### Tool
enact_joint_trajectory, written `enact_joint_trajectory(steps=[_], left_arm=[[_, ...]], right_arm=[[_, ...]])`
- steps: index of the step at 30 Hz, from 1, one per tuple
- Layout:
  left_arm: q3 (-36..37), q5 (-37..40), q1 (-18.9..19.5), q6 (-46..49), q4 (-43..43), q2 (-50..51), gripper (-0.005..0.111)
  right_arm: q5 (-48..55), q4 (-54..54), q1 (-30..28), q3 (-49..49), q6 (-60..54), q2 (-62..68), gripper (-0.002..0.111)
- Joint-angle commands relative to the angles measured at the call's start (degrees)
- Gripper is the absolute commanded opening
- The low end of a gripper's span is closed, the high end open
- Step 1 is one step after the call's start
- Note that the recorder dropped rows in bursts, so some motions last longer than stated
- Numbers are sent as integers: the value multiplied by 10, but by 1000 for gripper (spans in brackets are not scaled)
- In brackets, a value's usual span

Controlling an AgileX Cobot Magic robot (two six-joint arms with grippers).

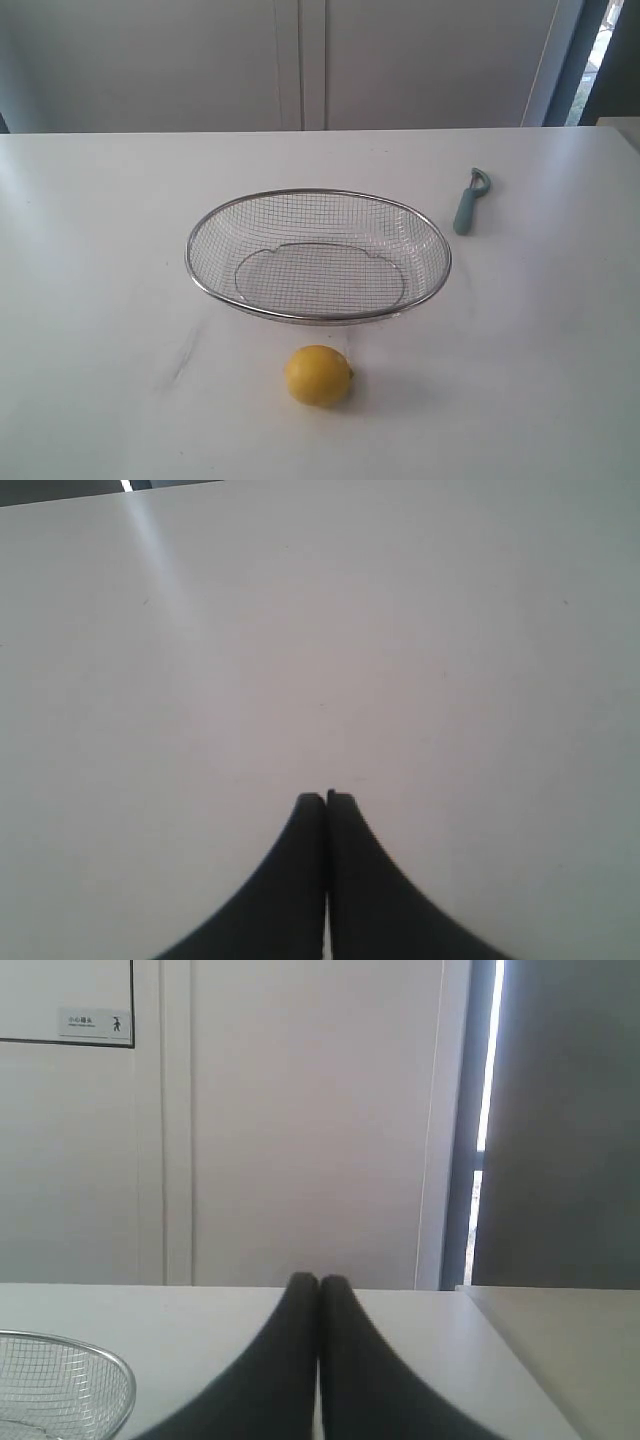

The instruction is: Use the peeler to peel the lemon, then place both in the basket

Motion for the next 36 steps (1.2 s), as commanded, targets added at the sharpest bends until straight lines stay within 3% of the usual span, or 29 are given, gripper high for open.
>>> enact_joint_trajectory(steps=[1, 14, 21, 36], left_arm=[[3, 2, -1, -3, -6, -2, 0], [3, 2, -1, -3, -6, -2, 0], [3, 2, -1, -3, -6, -2, 0], [3, 2, -1, -3, -6, -2, 0]], right_arm=[[-5, -3, 1, 3, -4, -3, 0], [23, -3, 1, -105, -6, 60, 0], [178, -3, 1, -214, 16, 143, 0], [350, -3, 1, -335, 16, 317, 0]])
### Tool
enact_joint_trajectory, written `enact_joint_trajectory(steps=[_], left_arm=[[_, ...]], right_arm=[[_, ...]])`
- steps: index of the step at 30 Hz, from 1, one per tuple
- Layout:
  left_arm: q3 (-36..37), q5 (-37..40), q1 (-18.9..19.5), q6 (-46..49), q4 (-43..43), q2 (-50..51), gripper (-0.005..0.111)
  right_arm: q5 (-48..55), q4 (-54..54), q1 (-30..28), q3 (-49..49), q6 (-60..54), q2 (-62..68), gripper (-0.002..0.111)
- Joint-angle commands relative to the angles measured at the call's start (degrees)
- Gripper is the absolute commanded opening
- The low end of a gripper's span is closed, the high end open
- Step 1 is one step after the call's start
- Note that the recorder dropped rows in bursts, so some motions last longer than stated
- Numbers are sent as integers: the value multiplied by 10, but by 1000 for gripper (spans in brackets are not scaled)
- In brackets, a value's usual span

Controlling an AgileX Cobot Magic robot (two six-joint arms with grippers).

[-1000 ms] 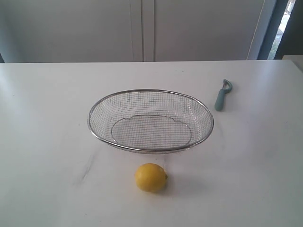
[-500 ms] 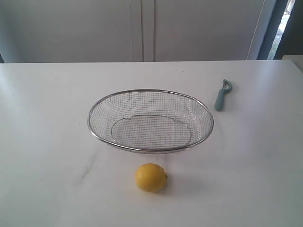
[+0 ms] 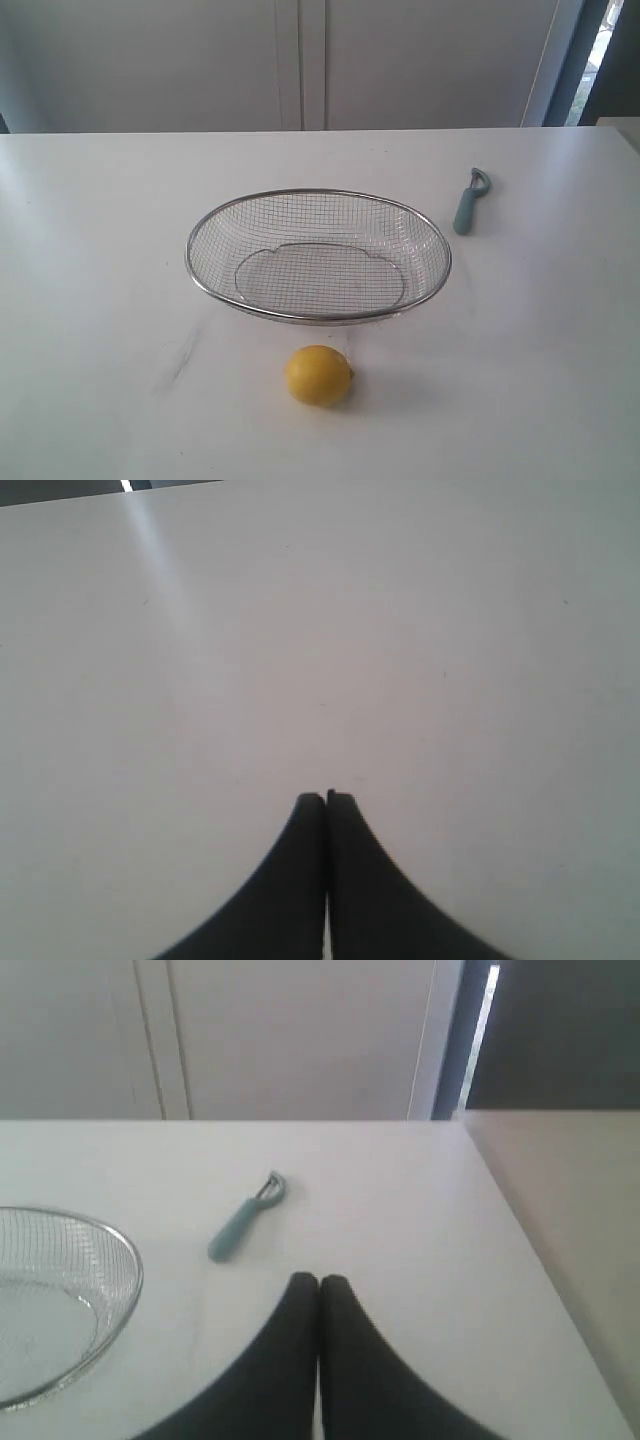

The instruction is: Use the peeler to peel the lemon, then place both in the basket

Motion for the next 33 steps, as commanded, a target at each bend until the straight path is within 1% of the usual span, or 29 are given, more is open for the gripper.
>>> enact_joint_trajectory(steps=[1, 5, 9, 11, 13, 20, 27, 33], left_arm=[[3, 2, -1, -3, -6, -2, 0], [3, 2, -1, -3, -6, -2, 0], [3, 2, -1, -3, -6, -2, 0], [3, 2, -1, -3, -6, -2, 0], [3, 2, -1, -3, -6, -2, 0], [3, 2, -1, -3, -6, -2, 0], [3, 2, -1, -3, -6, -2, 0], [3, 2, -1, -3, -6, -2, 0]], right_arm=[[49, -3, 1, -34, 3, 67, 0], [77, -3, 1, -62, 3, 129, 0], [98, 0, 1, -104, 34, 238, 0], [92, 0, 1, -115, 34, 293, 0], [62, 1, 1, -116, 35, 338, 0], [-7, 1, 1, -116, 37, 370, 0], [-3, 2, 1, -126, 50, 396, 0], [26, 3, 1, -189, 61, 455, 0]])
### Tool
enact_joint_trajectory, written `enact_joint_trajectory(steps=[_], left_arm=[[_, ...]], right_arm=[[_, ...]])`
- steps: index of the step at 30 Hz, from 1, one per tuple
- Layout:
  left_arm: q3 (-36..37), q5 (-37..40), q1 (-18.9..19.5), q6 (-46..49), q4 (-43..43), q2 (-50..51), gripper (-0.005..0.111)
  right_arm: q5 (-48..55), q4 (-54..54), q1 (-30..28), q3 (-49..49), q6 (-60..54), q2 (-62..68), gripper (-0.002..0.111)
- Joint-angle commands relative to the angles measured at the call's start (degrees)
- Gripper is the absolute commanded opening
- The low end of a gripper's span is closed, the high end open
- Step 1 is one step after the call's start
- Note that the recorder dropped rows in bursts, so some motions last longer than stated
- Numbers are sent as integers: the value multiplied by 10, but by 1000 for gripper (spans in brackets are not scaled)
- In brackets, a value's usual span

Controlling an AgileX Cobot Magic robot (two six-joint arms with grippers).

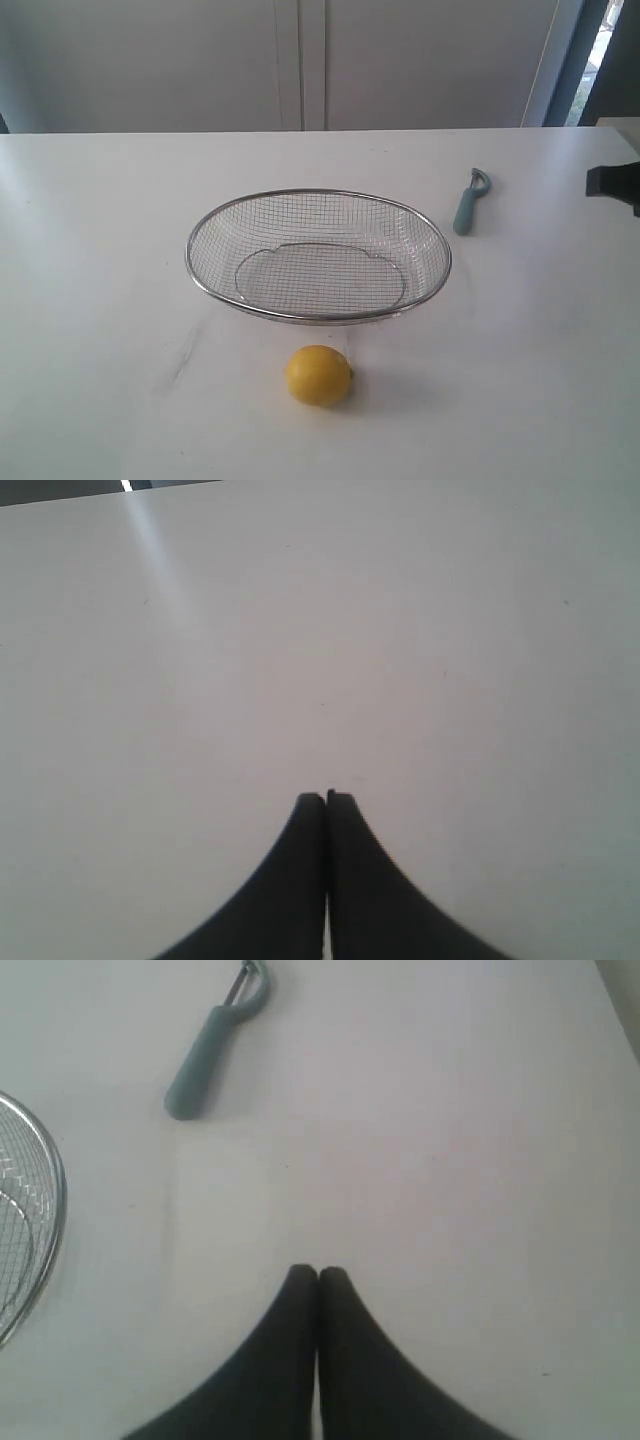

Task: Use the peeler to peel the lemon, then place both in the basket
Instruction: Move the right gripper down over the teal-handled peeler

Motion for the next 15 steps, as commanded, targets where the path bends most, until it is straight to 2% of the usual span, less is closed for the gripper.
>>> enact_joint_trajectory(steps=[1, 15], left_arm=[[3, 2, -1, -3, -6, -2, 0], [3, 2, -1, -3, -6, -2, 0]], right_arm=[[22, 1, 1, -48, 18, 44, 0], [101, 29, 1, -217, 27, 224, 0]])
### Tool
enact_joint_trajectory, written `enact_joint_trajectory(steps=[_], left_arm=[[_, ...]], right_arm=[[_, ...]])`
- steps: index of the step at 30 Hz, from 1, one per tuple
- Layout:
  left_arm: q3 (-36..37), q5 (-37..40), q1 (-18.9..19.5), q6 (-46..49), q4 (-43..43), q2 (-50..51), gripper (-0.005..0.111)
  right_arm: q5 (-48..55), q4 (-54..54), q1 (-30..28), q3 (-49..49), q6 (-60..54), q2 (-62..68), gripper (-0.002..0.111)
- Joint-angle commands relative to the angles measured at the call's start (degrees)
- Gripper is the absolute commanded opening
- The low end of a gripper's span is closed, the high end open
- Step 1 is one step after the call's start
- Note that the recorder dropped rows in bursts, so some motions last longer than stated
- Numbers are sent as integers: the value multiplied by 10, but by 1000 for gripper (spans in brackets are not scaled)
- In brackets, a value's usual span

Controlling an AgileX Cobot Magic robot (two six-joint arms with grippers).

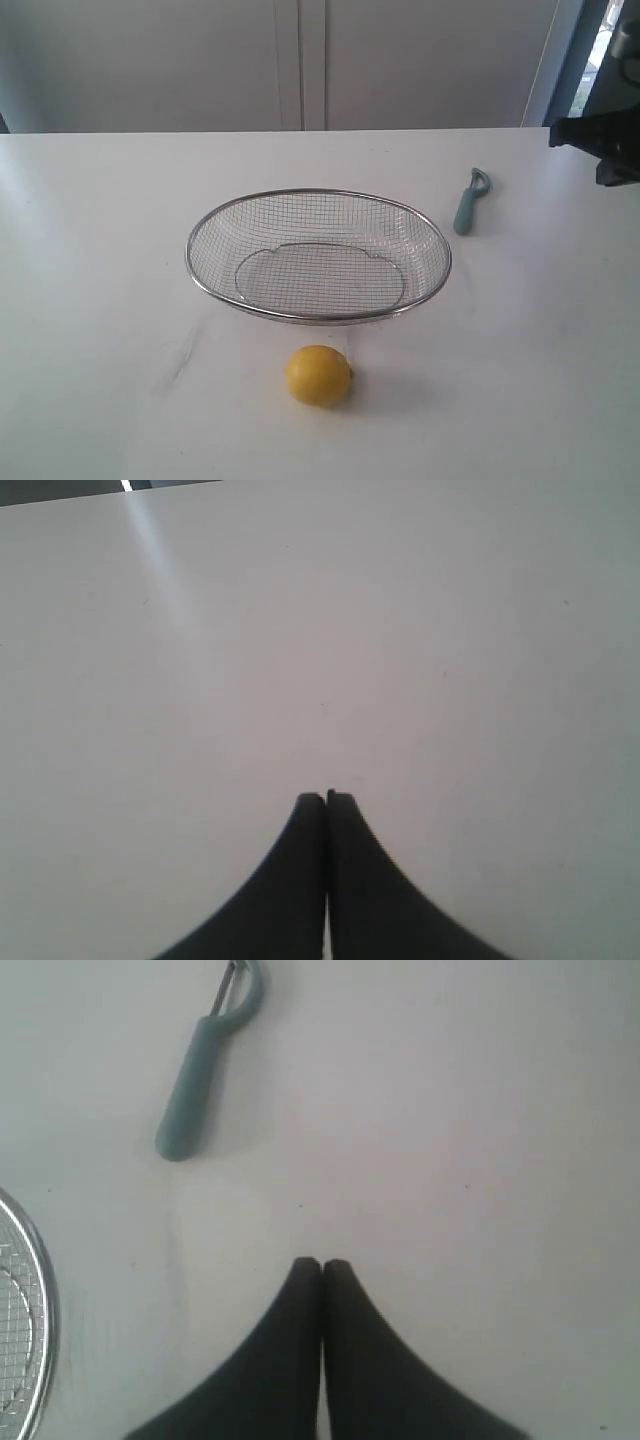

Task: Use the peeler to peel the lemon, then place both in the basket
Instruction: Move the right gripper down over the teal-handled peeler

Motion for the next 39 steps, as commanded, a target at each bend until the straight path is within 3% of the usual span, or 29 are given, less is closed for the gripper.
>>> enact_joint_trajectory(steps=[1, 29, 39], left_arm=[[3, 2, -1, -3, -6, -2, 0], [3, 2, -1, -3, -6, -2, 0], [3, 2, -1, -3, -6, -2, 0]], right_arm=[[29, 19, 1, -50, 3, 57, 0], [230, 116, -1, -437, 2, 384, 0], [264, 147, -12, -507, 3, 454, 0]])
